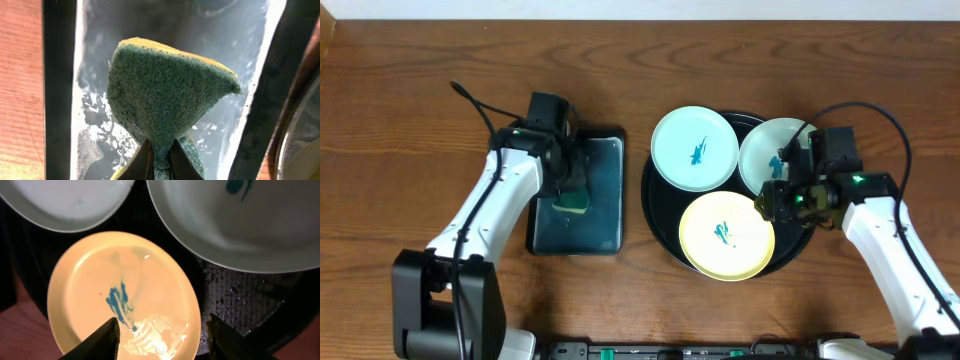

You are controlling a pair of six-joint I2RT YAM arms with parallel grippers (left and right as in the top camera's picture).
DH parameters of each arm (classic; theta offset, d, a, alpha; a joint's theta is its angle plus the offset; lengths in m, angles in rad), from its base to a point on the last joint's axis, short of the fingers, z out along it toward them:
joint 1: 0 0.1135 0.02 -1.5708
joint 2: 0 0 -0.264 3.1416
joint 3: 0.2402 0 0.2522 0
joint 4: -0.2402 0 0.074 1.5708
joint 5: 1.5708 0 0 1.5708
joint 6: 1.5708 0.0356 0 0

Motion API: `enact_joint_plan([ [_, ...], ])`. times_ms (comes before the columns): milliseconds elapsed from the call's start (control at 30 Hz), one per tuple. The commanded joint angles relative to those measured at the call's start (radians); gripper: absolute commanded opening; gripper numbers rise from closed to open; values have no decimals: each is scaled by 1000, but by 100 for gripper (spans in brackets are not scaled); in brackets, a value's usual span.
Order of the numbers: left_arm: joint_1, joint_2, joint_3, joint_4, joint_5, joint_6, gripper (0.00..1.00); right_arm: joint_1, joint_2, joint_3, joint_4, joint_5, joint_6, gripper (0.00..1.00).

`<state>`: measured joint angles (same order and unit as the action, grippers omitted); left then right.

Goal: Clean dirty plates on tray and stack at the side
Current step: 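Grip the yellow plate rim with the right gripper and tilt it up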

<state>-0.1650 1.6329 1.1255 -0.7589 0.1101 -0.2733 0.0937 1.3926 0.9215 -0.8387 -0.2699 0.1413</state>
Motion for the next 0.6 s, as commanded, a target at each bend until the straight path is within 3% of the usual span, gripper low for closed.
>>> enact_joint_plan([
  [0, 2, 11, -23, -3, 13, 2, 7, 6, 41, 17, -4, 3, 0, 50],
  [567, 2, 11, -24, -3, 13, 2, 8, 6, 254, 13, -3, 64, 0, 35],
])
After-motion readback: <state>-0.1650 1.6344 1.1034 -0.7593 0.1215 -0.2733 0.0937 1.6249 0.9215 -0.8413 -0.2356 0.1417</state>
